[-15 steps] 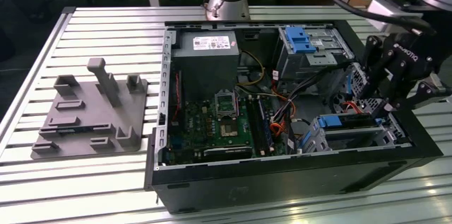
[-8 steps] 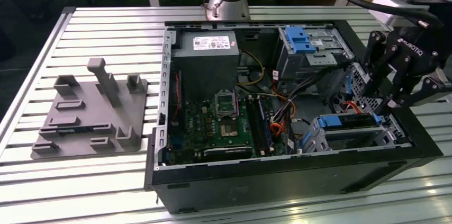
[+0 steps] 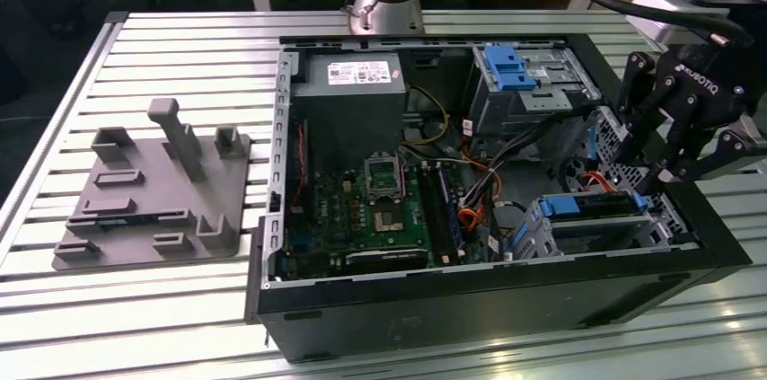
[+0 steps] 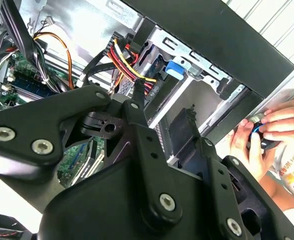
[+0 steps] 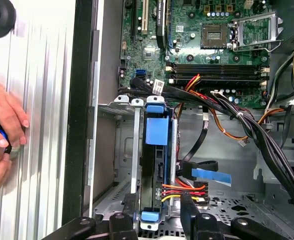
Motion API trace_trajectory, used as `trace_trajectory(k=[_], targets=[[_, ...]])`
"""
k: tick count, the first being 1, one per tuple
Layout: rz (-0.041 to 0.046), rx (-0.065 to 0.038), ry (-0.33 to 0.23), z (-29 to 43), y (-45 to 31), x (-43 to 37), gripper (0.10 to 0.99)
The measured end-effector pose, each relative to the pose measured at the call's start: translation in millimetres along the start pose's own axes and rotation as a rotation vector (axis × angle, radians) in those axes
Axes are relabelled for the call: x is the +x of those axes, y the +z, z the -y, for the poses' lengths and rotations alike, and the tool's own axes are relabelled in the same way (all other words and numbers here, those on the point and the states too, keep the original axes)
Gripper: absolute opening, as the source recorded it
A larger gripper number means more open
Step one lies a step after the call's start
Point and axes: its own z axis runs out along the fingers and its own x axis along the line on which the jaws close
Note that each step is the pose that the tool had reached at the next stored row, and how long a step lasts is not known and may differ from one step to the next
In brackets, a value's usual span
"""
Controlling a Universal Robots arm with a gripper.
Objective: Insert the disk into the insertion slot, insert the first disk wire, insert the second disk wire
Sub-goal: 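Insert the second disk wire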
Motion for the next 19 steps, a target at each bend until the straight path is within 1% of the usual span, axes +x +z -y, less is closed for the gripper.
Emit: trace_trajectory(k=[4, 5, 6, 7, 8, 10, 12, 14, 15, 16, 17, 19], targets=[[-0.0007, 0.000, 0.000, 0.0, 0.0, -0.4, 0.475], [-0.0047, 0.000, 0.000, 0.1, -0.4, -4.0, 0.475], [-0.0116, 0.000, 0.000, 0.0, -0.8, -7.9, 0.475], [-0.0226, -0.001, 0.001, 0.1, -1.3, -11.4, 0.475], [-0.0364, -0.001, 0.002, 0.0, -1.4, -14.6, 0.475], [-0.0708, -0.002, 0.003, 0.0, -1.8, -20.6, 0.475], [-0.1083, -0.004, 0.005, 0.0, -2.2, -25.7, 0.475], [-0.1443, -0.010, 0.005, 0.1, -2.7, -29.1, 0.475], [-0.1610, -0.012, 0.006, 0.1, -2.8, -30.8, 0.475], [-0.1714, -0.014, 0.006, 0.1, -3.1, -32.6, 0.475], [-0.1764, -0.014, 0.006, 0.2, -3.4, -34.8, 0.475], [-0.1770, -0.015, 0.006, 0.3, -4.0, -41.1, 0.475]])
